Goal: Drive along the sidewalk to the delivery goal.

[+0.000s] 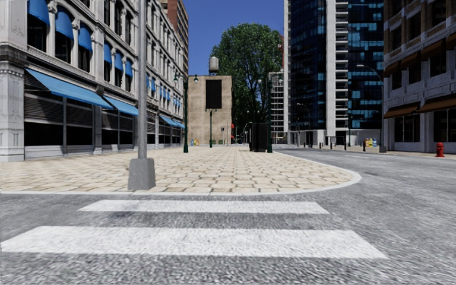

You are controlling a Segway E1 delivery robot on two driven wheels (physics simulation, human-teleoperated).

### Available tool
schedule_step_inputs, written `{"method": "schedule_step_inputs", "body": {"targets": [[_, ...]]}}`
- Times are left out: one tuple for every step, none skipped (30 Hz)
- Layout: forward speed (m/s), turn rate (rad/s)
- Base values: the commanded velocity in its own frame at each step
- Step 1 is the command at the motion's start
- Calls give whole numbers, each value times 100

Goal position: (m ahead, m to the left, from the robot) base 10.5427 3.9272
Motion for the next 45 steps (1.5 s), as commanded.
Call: {"method": "schedule_step_inputs", "body": {"targets": [[185,6],[185,6],[185,7],[185,7],[185,7],[185,7],[185,7],[185,7],[185,7],[185,7],[185,7],[185,7],[185,7],[185,9],[185,9],[185,12],[185,14],[185,15],[185,15],[185,16],[185,17],[185,20],[185,20],[185,24],[185,28],[184,31],[183,32],[183,32],[181,32],[180,33],[178,35],[178,35],[177,39],[177,42],[176,43],[176,44],[176,44],[176,44],[176,44],[176,44],[176,44],[176,44],[176,44],[176,37],[176,37]]}}
